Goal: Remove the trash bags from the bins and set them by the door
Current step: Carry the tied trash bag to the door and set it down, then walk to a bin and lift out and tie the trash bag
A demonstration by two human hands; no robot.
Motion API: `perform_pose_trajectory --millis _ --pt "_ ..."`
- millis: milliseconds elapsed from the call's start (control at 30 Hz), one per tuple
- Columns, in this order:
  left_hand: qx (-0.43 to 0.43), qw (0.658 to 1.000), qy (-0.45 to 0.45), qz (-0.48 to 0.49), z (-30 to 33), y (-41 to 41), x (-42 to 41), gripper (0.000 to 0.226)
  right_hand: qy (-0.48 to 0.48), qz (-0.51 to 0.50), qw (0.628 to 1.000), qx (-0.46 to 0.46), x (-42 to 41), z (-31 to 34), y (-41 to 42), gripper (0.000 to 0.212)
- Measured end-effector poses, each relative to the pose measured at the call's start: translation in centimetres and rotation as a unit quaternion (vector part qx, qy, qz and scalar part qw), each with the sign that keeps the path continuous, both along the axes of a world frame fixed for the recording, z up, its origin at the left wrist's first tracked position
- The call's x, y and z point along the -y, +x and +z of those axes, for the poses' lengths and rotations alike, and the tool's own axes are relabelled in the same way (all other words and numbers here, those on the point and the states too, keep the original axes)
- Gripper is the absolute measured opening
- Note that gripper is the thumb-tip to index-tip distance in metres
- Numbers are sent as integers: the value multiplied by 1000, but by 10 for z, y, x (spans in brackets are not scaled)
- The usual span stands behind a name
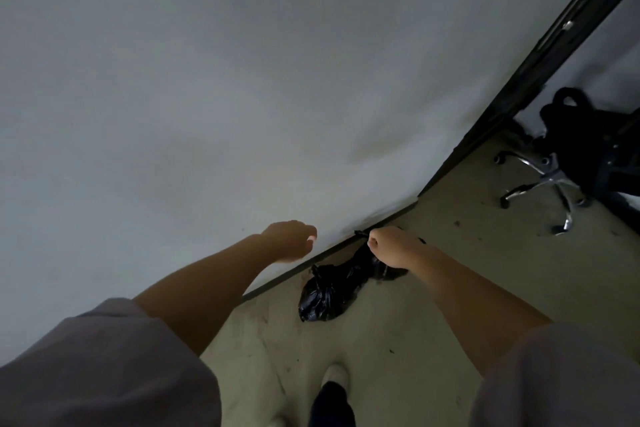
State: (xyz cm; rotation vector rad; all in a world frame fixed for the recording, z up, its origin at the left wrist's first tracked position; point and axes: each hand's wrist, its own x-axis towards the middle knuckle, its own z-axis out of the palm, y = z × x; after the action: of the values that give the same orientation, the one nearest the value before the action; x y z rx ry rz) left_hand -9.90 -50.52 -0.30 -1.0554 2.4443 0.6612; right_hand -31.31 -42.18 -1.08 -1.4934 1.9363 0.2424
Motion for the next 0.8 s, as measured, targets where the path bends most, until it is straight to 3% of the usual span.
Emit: perform_pose_trajectory --millis 233,567,800 --pt "-48 996 -23 77 27 63 -37 37 -202 60 977 -22 -32 27 69 27" --pt "-97 965 -26 243 26 115 -76 36 -207 188 960 9 -21 34 110 31" --pt "-90 897 -57 429 41 161 -101 37 -200 325 923 50 25 44 140 30"
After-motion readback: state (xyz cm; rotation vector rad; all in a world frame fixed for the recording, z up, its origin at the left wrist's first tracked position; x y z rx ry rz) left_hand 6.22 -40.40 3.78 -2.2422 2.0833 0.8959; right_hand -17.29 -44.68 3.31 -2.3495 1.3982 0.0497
